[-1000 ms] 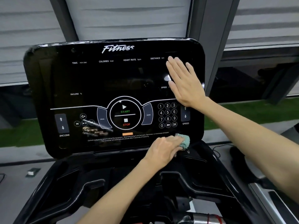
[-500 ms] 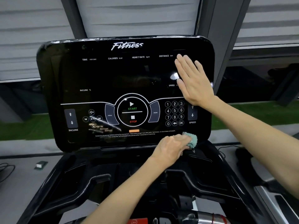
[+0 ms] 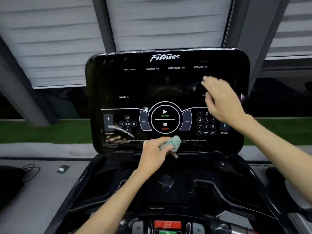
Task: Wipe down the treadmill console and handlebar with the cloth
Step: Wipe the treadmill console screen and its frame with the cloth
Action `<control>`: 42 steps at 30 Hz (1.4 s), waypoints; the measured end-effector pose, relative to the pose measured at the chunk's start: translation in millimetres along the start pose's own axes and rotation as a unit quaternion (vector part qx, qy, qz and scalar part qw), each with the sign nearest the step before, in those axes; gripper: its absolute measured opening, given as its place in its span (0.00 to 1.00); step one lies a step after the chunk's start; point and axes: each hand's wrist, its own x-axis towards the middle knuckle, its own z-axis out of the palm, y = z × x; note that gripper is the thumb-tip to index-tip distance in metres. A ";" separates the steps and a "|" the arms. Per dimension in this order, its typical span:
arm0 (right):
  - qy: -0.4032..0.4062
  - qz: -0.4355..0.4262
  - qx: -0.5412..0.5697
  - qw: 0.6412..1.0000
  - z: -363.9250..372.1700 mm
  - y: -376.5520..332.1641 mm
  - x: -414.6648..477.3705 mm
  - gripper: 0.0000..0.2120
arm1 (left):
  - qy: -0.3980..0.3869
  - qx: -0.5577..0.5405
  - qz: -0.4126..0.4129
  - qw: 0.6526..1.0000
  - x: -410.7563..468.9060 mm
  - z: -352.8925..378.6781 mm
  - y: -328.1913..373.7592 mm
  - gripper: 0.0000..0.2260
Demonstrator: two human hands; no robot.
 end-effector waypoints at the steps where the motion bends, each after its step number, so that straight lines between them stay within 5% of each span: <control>1: -0.001 0.047 0.089 0.995 -5.1 -20.4 -5.9 0.14 | 0.033 -0.073 -0.048 0.996 1.0 -5.9 8.3 0.08; 3: -0.071 0.173 0.258 0.948 -11.5 -61.2 -18.0 0.10 | 0.065 -0.194 -0.105 0.973 4.5 -16.5 21.2 0.08; 7: -0.276 0.297 0.472 0.783 -16.6 -125.3 -34.3 0.20 | 0.097 -0.317 -0.161 0.930 10.9 -32.6 38.7 0.05; 10: -0.203 0.375 0.608 0.669 -5.2 -154.2 -38.9 0.12 | 0.045 -0.277 -0.116 0.953 8.2 -37.2 36.1 0.07; 14: -0.080 0.492 0.659 0.563 12.8 -159.7 -47.3 0.15 | -0.176 -0.158 0.005 0.972 2.8 -52.1 15.1 0.21; 15: -0.067 0.499 0.644 0.575 13.9 -156.2 -51.1 0.16 | -0.171 -0.103 0.041 0.979 5.3 -61.0 7.6 0.21; 16: -0.050 0.489 0.596 0.634 12.7 -150.3 -57.1 0.17 | -0.122 -0.053 0.075 0.988 9.8 -72.8 0.0 0.19; 19: -0.015 0.370 0.282 0.885 -0.4 -125.4 -86.1 0.23 | 0.106 0.071 0.146 0.981 29.4 -114.8 -40.9 0.12; 22: -0.055 0.270 0.106 0.955 -9.4 -97.1 -132.0 0.32 | 0.169 0.195 0.221 0.940 46.5 -150.1 -89.2 0.12; 26: -0.130 0.101 0.000 0.986 3.4 -81.2 -183.2 0.34 | 0.162 0.350 0.232 0.893 49.2 -155.9 -125.3 0.17; 32: -0.252 -0.114 -0.052 0.960 39.5 -98.6 -183.8 0.39 | 0.168 0.376 0.243 0.878 52.7 -148.5 -140.2 0.21; 37: -0.211 -0.304 -0.063 0.927 86.8 -156.8 -139.9 0.23 | 0.166 0.375 0.256 0.875 51.9 -148.3 -139.8 0.21; 42: -0.197 -0.339 -0.064 0.918 114.4 -221.3 -81.6 0.23 | 0.169 0.361 0.265 0.878 51.7 -149.8 -139.2 0.21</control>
